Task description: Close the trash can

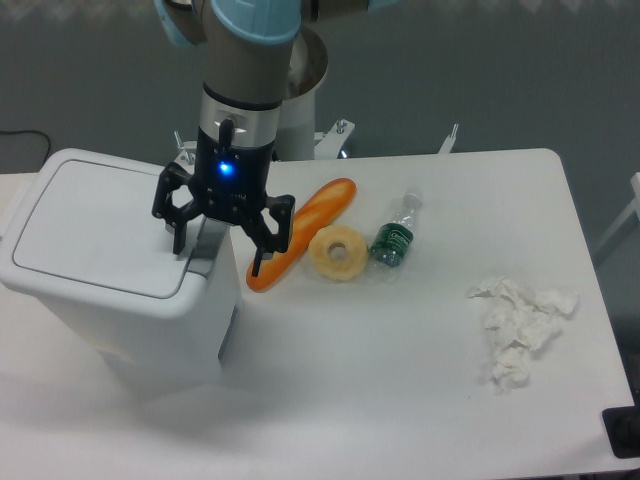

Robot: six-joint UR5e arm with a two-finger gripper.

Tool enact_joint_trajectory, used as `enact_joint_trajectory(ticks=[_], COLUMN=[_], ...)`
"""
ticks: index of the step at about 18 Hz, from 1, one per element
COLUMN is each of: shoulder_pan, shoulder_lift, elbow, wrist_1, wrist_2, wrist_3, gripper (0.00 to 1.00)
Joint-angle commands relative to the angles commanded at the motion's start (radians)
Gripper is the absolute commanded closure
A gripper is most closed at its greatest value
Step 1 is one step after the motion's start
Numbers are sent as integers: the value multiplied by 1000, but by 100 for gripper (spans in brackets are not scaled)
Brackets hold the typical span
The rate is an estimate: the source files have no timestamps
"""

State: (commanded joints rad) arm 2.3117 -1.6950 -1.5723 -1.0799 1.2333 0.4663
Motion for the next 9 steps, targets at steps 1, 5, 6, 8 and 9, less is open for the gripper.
enact_joint_trajectory(ticks=[1,5,6,8,9], shoulder_pan=[-2,-2,-2,0,0], shoulder_lift=[-3,-9,-8,-2,1], elbow=[0,3,8,20,31], wrist_1=[0,0,0,-2,-2], wrist_2=[-2,-2,-2,-2,-2], wrist_3=[2,0,0,-2,-8], gripper=[0,0,0,0,0])
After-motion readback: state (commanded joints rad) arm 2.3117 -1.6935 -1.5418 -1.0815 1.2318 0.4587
